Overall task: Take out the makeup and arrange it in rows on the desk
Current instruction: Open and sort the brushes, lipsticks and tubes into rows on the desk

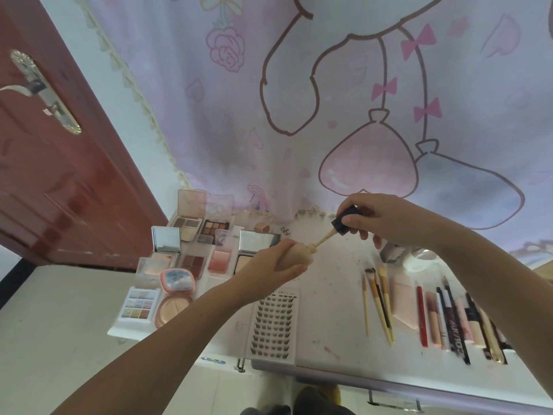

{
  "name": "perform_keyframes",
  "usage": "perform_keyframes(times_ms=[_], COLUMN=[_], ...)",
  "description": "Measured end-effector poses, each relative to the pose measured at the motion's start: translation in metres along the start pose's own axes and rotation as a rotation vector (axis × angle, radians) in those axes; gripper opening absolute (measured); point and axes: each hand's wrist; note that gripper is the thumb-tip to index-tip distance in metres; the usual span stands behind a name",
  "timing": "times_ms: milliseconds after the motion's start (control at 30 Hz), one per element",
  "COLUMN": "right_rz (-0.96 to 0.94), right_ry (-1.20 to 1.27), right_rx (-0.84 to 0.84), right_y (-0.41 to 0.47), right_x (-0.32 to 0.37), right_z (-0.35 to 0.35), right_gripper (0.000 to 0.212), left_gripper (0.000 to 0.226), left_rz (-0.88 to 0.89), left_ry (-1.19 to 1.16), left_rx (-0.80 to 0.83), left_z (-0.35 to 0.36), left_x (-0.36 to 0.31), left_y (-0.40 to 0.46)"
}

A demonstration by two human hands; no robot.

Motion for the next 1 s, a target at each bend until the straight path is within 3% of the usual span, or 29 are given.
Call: perform_keyframes(times_ms=[1000], right_rz=[-0.009], right_ry=[0.063], right_rx=[-0.028], right_y=[0.014], right_x=[-0.016], right_z=[-0.009], right_gripper=[0.008], left_gripper=[0.029], left_rz=[0.085], left_ry=[-0.036], left_rx=[-0.039], left_z=[-0.002], left_x=[0.015], left_y=[0.019])
Point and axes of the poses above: each hand's wrist, its own y-axis towards the middle knuckle, its own z-axis out of the palm, x = y × z, and after that the axes turned 15 degrees about x, right-handed
